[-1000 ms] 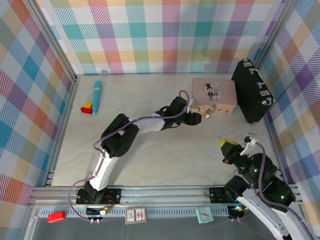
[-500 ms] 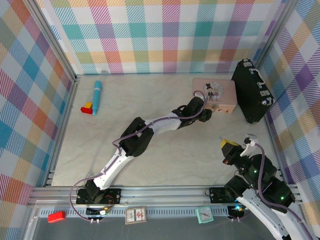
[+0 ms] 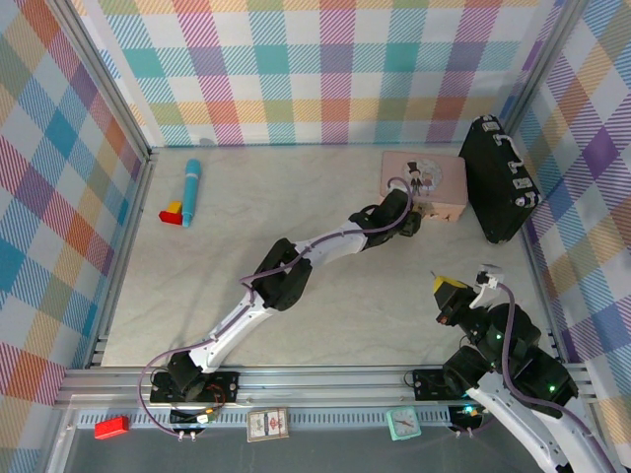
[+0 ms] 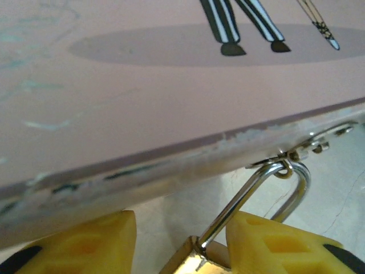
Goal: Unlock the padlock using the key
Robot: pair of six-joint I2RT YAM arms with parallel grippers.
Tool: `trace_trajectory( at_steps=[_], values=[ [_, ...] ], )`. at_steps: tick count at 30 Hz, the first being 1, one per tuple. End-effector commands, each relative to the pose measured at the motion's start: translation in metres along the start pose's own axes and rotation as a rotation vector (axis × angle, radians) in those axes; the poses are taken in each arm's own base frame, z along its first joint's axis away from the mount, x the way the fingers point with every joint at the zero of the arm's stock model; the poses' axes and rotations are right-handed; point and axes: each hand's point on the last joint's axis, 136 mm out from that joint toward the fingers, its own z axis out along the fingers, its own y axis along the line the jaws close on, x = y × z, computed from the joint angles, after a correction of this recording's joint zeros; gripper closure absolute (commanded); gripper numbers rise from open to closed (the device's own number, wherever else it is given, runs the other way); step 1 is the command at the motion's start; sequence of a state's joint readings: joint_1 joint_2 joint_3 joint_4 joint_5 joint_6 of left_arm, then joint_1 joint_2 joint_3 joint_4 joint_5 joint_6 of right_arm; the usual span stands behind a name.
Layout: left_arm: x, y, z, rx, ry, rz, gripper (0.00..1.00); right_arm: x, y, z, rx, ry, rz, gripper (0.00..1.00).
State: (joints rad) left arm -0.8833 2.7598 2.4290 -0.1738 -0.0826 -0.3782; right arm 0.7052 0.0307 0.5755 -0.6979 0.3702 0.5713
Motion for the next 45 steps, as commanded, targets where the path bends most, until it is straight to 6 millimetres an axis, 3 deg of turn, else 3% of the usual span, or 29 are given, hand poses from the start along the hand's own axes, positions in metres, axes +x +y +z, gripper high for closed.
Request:
trace_trajectory(
  at_steps=[1, 5, 12, 21, 37, 45],
  values=[
    [0.011, -0.003, 0.007, 0.009, 0.024, -0.019, 0.6, -0.003, 0.0, 0.0, -0.002, -0.022, -0.015, 1.0],
    [0.018, -0.004, 0.008, 0.03, 0.05, -0.042, 0.65, -0.001, -0.001, 0.0, 0.0, -0.018, -0.015, 1.0],
    [0.027, -0.017, 0.006, 0.088, 0.046, -0.086, 0.62, -0.004, 0.0, 0.0, -0.004, -0.03, -0.008, 1.0],
    [0.027, -0.014, 0.004, 0.075, 0.04, -0.107, 0.81, -0.002, -0.003, 0.0, 0.009, -0.023, 0.009, 1.0],
    [0.016, -0.003, -0.029, 0.063, -0.055, -0.132, 1.0, 0.006, -0.003, 0.006, 0.005, 0.003, 0.049, 1.0],
    [0.018, 0.027, -0.061, 0.033, -0.076, -0.15, 1.0, 0.013, -0.006, 0.009, 0.024, 0.033, 0.077, 1.0]
  ],
)
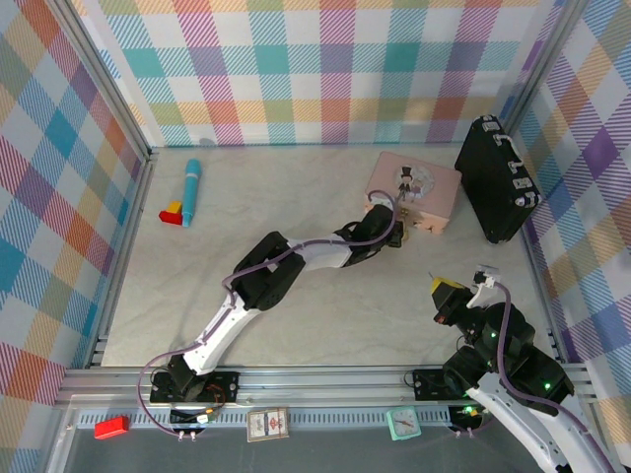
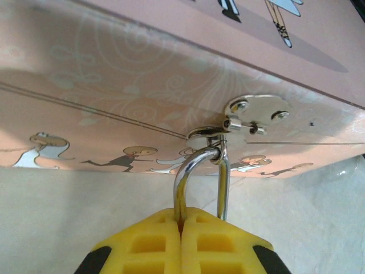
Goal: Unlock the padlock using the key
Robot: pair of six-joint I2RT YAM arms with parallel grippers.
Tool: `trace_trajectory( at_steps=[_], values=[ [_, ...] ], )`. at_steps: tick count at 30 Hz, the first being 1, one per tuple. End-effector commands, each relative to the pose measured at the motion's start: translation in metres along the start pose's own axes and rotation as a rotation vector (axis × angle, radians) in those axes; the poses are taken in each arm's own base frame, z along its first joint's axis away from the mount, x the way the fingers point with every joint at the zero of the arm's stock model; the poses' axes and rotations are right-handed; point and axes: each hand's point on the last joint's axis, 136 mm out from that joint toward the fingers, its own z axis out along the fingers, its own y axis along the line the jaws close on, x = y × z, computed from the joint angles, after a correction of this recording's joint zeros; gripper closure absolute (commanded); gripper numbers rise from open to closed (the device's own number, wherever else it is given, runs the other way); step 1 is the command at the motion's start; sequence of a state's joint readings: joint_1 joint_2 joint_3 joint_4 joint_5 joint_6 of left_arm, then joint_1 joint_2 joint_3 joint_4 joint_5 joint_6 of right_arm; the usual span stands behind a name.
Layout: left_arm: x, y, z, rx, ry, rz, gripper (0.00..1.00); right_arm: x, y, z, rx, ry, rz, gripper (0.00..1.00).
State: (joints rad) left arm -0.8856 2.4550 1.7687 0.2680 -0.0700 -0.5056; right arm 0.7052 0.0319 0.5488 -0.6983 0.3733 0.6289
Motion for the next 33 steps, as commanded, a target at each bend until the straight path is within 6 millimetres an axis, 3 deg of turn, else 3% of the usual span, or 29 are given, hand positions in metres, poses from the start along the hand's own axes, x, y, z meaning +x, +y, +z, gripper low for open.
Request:
trace_trajectory(
  at_steps=[1, 7, 13, 22, 26, 33],
  values=[
    [-0.01, 0.015, -0.022, -0.026, -0.015, -0.025, 1.0, 0.004, 0.0, 0.005, 0.004, 0.017, 0.031, 1.0],
    [-0.006, 0.043, -0.059, -0.042, -0.003, -0.056, 1.0, 0.014, 0.005, 0.016, -0.011, 0.063, 0.06, 1.0],
    [0.002, 0.069, -0.097, -0.07, 0.011, -0.072, 1.0, 0.037, 0.01, 0.031, -0.029, 0.155, 0.104, 1.0],
    [0.026, 0.107, -0.154, -0.133, 0.041, -0.115, 1.0, 0.072, 0.043, 0.062, -0.132, 0.367, 0.125, 1.0],
    [0.037, 0.127, -0.189, -0.21, 0.031, -0.118, 1.0, 0.088, 0.055, 0.08, -0.168, 0.445, 0.138, 1.0],
    [0.057, 0.144, -0.241, -0.262, 0.037, -0.136, 1.0, 0.114, 0.082, 0.104, -0.274, 0.561, 0.115, 1.0]
  ],
)
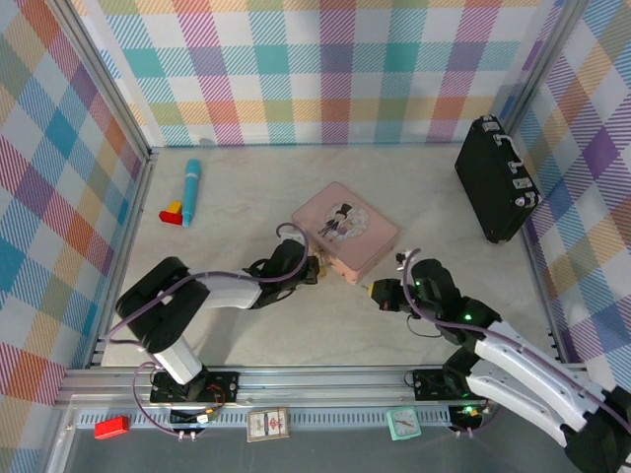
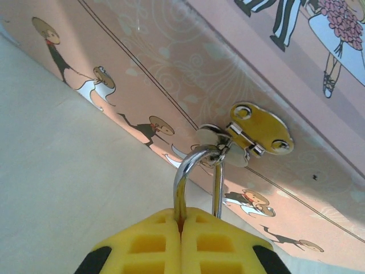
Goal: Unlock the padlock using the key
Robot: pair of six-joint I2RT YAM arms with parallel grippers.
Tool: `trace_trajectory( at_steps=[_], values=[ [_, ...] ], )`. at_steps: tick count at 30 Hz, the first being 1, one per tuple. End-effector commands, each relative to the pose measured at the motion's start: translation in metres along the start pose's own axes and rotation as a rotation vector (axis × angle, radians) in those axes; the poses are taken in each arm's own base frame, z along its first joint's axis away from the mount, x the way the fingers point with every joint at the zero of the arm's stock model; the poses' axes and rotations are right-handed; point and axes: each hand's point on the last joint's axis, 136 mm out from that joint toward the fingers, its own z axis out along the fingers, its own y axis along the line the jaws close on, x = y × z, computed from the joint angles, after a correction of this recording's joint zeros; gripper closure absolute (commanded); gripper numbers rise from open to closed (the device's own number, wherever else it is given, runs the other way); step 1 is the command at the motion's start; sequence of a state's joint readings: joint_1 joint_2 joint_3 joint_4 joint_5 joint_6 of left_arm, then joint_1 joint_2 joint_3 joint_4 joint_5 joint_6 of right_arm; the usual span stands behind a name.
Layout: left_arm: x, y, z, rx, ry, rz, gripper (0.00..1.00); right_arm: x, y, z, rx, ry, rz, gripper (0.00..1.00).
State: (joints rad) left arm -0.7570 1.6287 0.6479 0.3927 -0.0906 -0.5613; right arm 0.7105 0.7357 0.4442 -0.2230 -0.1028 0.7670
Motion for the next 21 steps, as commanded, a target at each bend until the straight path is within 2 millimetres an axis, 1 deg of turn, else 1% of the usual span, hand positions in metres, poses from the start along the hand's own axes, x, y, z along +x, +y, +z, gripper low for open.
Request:
trace_trajectory(
  at_steps=[1, 3, 6, 9, 14, 18, 21],
  values=[
    [0.001, 0.019, -0.02, -0.055, -0.023, -0.035, 1.0, -0.002, 0.028, 0.011, -0.126, 0.015, -0.049, 1.0],
    [0.008, 0.025, -0.028, -0.06, -0.018, -0.066, 1.0, 0.003, 0.028, 0.019, -0.108, 0.041, -0.062, 1.0],
    [0.015, 0.024, -0.036, -0.045, -0.003, -0.081, 1.0, 0.013, 0.031, 0.029, -0.113, 0.079, -0.072, 1.0],
    [0.022, 0.014, -0.041, -0.014, 0.025, -0.07, 1.0, 0.025, 0.036, 0.04, -0.119, 0.112, -0.085, 1.0],
    [0.036, 0.0, -0.041, 0.007, 0.054, -0.031, 1.0, 0.04, 0.041, 0.057, -0.107, 0.154, -0.109, 1.0],
    [0.045, -0.014, -0.04, 0.046, 0.072, -0.006, 1.0, 0.046, 0.045, 0.067, -0.132, 0.197, -0.12, 1.0],
    [0.048, -0.022, -0.041, 0.069, 0.069, 0.009, 1.0, 0.046, 0.038, 0.068, -0.094, 0.202, -0.143, 1.0]
  ],
)
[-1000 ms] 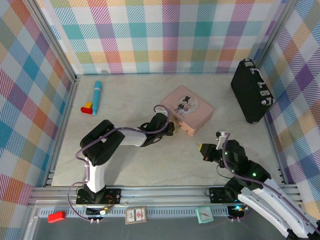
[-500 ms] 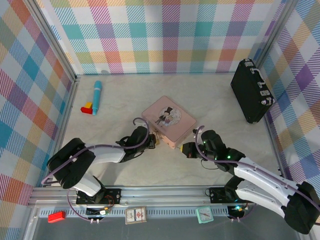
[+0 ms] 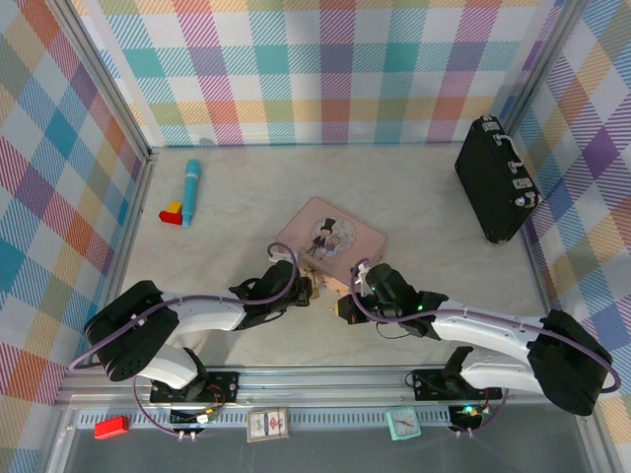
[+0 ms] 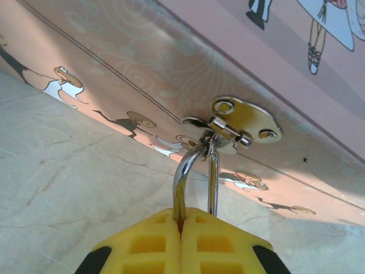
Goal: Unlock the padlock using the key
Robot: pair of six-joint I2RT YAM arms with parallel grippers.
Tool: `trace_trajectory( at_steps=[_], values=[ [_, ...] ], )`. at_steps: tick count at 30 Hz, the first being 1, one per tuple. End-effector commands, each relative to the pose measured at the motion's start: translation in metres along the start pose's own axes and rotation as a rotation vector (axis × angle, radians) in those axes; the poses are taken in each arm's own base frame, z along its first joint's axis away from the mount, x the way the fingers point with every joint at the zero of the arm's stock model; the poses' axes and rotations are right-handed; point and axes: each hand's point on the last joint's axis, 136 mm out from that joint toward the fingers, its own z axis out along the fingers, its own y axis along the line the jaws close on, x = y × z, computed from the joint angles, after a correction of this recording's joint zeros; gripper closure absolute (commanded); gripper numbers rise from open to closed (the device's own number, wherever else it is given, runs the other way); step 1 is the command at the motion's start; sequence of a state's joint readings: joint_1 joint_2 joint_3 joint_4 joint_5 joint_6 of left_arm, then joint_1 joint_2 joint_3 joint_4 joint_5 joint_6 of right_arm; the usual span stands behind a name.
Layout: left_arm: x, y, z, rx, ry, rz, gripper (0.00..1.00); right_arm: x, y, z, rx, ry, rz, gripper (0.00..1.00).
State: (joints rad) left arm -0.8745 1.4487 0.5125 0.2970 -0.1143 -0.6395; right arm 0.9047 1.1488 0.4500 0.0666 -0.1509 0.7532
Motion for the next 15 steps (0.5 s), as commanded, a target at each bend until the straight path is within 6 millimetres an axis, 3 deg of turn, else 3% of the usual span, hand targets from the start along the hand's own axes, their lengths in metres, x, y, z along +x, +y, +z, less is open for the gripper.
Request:
trace_trajectory(
  at_steps=[1, 15],
  values=[
    [0.001, -0.018, -0.001, 0.06, -0.01, 0.011, 1.0, -0.019, 0.015, -0.004, -0.022, -0.05, -0.051, 1.0],
    [0.011, -0.05, -0.002, 0.154, -0.002, 0.006, 1.0, -0.071, -0.051, -0.029, 0.142, -0.171, -0.031, 1.0]
  ],
)
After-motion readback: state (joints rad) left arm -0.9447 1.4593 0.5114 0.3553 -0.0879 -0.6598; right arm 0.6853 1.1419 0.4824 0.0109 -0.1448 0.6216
